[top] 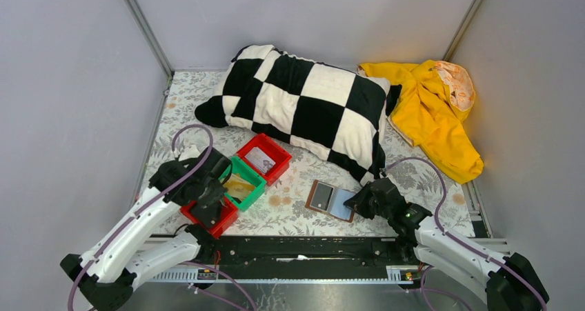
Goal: Take the credit cards out of the card holder
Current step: Place the credit card in the storage box.
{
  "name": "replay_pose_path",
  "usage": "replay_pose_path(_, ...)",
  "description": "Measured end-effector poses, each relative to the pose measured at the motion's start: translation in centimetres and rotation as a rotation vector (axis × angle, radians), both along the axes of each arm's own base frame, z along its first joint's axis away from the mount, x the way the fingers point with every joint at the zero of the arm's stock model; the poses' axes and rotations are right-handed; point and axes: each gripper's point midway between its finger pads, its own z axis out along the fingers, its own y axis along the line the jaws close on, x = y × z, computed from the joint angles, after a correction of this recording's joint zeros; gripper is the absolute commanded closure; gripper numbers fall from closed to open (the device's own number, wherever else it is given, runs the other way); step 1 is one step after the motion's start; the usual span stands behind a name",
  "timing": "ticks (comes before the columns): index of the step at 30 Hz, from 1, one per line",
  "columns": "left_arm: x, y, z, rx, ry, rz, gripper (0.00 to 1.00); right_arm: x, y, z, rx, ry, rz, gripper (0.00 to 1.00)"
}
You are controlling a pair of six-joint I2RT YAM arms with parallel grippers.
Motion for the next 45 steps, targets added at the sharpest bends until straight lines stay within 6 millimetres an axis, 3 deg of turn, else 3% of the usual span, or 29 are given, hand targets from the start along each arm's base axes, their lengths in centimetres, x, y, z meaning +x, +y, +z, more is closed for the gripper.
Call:
replay_pose_path(6, -0.8, 0.9, -0.6, -0.015, -0.031, 0.029, 1.00, 0.0, 0.1, 0.0, 0.000, -0.003, 0.010, 0.78)
replay_pose_path(14, -1.4, 1.3, -4.0, 0.031, 0.042, 0.042, 1.00, 0.2, 0.5, 0.0, -0.003, -0.001, 0.024, 0.77)
replay_pose_path(20, -1.3, 1.1, -5.3, 0.021, 0.045, 0.064, 1.00, 0.3, 0.5, 0.0, -0.003, -0.003, 0.026, 0.77)
replay_pose_path(34, -1.5, 2.0, -5.5, 0.029, 0.036, 0.163, 1.00, 0.3, 0.5, 0.0, -0.002, -0.003, 0.026, 0.77)
replay_pose_path(37, -1.5, 2.1, -5.5, 0.030, 0.032, 0.165, 0.89, 0.3, 0.5, 0.0, -0.002, -0.004, 0.026, 0.77)
replay_pose_path(41, -1.4, 2.1, -5.3, 0.020, 0.022, 0.176, 0.53, 0.3, 0.5, 0.0, 0.001, -0.007, 0.026, 0.77)
replay_pose_path(45, -1.5, 2.2, -4.9, -0.010, -0.003, 0.209, 0.56, 0.2, 0.5, 0.0, 0.002, -0.009, 0.025, 0.77)
